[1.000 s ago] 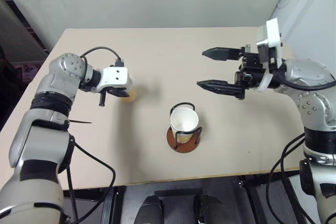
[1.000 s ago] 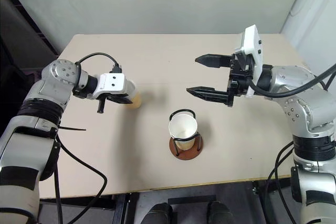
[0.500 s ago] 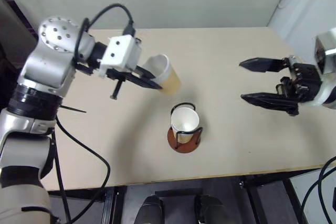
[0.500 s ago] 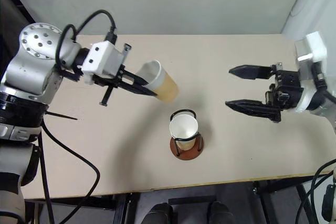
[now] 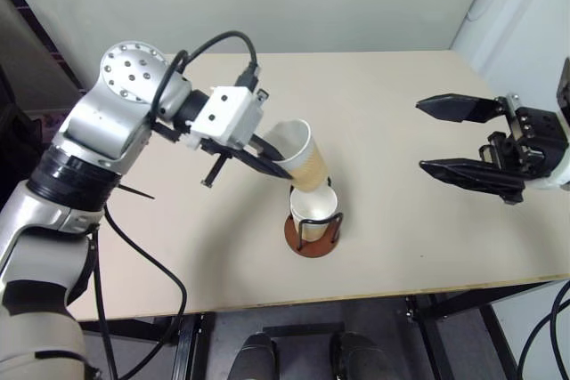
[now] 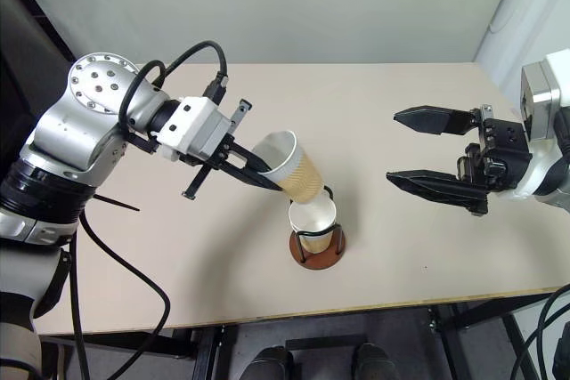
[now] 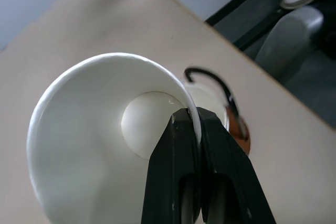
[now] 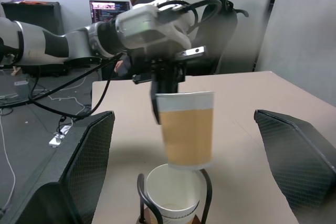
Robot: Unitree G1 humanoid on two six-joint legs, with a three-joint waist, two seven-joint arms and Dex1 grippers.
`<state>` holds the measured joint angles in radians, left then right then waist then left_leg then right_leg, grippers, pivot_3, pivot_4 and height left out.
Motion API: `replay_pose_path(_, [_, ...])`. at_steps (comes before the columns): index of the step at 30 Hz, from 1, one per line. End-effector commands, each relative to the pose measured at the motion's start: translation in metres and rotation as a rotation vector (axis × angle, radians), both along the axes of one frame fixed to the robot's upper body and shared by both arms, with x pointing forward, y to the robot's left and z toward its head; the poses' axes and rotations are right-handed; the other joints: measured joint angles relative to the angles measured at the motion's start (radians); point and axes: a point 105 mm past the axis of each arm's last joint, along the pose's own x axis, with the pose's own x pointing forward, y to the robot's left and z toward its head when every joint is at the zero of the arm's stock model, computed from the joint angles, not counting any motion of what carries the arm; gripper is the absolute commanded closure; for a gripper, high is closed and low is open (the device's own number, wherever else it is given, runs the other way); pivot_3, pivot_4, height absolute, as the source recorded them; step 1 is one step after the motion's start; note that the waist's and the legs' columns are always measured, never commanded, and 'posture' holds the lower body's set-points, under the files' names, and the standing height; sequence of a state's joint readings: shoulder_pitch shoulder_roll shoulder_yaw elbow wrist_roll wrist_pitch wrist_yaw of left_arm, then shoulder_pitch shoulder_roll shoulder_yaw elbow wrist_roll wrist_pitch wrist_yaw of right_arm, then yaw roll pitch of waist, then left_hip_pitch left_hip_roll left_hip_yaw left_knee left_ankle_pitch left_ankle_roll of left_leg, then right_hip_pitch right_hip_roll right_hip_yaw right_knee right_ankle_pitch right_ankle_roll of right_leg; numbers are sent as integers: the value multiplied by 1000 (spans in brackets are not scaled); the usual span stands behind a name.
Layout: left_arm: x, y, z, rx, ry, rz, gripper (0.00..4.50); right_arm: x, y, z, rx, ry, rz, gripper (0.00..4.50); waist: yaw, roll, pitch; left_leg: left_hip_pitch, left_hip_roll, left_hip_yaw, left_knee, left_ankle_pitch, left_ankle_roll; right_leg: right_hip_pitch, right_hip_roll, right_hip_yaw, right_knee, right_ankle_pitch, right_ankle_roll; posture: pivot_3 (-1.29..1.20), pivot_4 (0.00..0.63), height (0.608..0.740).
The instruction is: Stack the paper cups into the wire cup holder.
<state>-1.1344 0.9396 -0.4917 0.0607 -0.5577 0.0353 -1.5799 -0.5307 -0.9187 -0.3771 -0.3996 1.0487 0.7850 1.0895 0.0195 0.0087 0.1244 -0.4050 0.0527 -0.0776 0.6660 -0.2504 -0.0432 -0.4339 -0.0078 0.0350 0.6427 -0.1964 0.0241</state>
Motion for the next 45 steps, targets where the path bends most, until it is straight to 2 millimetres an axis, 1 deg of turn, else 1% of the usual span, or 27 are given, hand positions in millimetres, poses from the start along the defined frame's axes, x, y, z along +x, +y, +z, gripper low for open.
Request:
replay_pose_path(1, [-10,-3,-9,66,-11,-56,4447,-5,1,6,-15,-52,-6,66,0,0,0,0,0,0,0,-1,1,0,0,0,0,0,1,0,150,740])
replay_pose_path(7, [-8,-5,-22,114,-27,-63,4447,-5,1,5,-24,-54,-14,66,0,0,0,0,0,-1,0,-1,1,0,-1,0,0,0,3,0,150,740])
replay_pose_path(11, [-9,-9,-27,115,-19,-74,4447,-6,1,4,-32,-52,-14,66,1,0,0,0,0,-1,0,-1,1,0,-3,0,0,0,2,0,150,740])
replay_pose_path(14, [-10,-12,-28,114,-13,-79,3824,-6,1,3,-34,-51,-15,66,1,0,0,0,0,-1,0,-1,1,0,-3,0,0,-1,1,0,150,740])
replay_pose_path(19, [-11,-14,-29,115,-13,-83,2031,-6,0,0,-37,-44,-11,66,1,0,0,0,0,0,0,-1,1,0,-2,0,0,-1,1,0,150,740])
replay_pose_path(21, [-7,-15,-27,94,-38,-53,1282,-6,0,-1,-41,-38,1,66,1,0,0,0,0,0,0,-1,1,0,-1,0,0,-1,1,0,150,740])
replay_pose_path(22, [-2,-16,-24,61,-59,-22,911,-5,1,-3,-47,-35,7,66,1,0,0,0,-1,0,0,-1,1,0,-1,0,0,-1,1,0,150,740])
replay_pose_path(23, [4,-19,-18,-9,-69,29,590,-3,1,-5,-59,-28,13,66,1,0,0,0,-1,0,0,-1,1,1,-1,0,0,-1,1,0,150,740])
replay_pose_path(24, [10,-19,-12,-72,-58,92,590,0,1,-9,-76,-22,13,66,0,0,0,0,-1,0,0,-1,1,1,-1,0,0,-1,1,0,150,740])
replay_pose_path(26, [18,-10,4,-198,-20,208,590,10,0,-21,-147,-6,-15,66,0,0,0,0,-1,1,0,-1,1,1,-1,0,0,-1,1,0,150,740])
replay_pose_path(28, [21,11,11,-277,38,327,590,22,-2,-32,-216,2,-46,66,-6,0,0,1,0,1,0,-1,1,1,-1,0,0,0,3,0,150,740])
replay_pose_path(30, [19,41,4,-277,74,439,590,33,-4,-42,-280,4,-66,66,-17,1,0,3,2,0,-1,-2,1,1,-2,0,0,1,3,0,150,740])
replay_pose_path(33, [13,83,-16,-239,125,608,590,44,-9,-52,-356,1,-67,66,-23,3,-1,5,4,-1,-3,-3,2,0,0,1,0,-1,2,0,150,740])
replay_pose_path(34, [10,92,-20,-234,141,651,590,47,-11,-55,-374,0,-70,66,-23,3,-1,5,5,-1,-3,-4,3,0,1,1,1,-1,1,0,150,740])
replay_pose_path(37, [-5,134,-48,-147,197,805,590,55,-22,-68,-473,6,-71,66,-20,3,-1,4,13,-2,-3,-5,3,-3,2,1,2,-2,-2,0,150,740])
replay_pose_path(38, [-12,142,-52,-138,218,828,590,53,-24,-71,-485,11,-49,66,-16,3,-1,4,14,-2,-4,-5,3,-3,1,1,2,-5,-6,0,150,740])
replay_pose_path(39, [-18,144,-52,-145,234,833,590,49,-25,-70,-476,19,-14,66,-14,2,-1,4,15,-2,-4,-6,3,-3,1,1,3,-7,-10,0,150,740])
replay_pose_path(41, [-27,148,-47,-190,265,838,590,40,-24,-62,-427,34,64,66,-6,1,-1,3,14,-2,-4,-6,3,-4,1,1,3,-9,-13,0,150,740])
replay_pose_path(44, [-39,159,-42,-254,326,859,590,38,-29,-61,-424,44,73,66,-5,1,-1,3,13,-1,-3,-6,3,-4,2,1,3,-9,-14,0,150,740])
replay_pose_path(45, [-42,165,-44,-259,336,883,590,39,-32,-61,-422,55,63,66,-6,1,-1,3,13,0,-3,-6,3,-4,1,2,3,-9,-16,0,150,740])
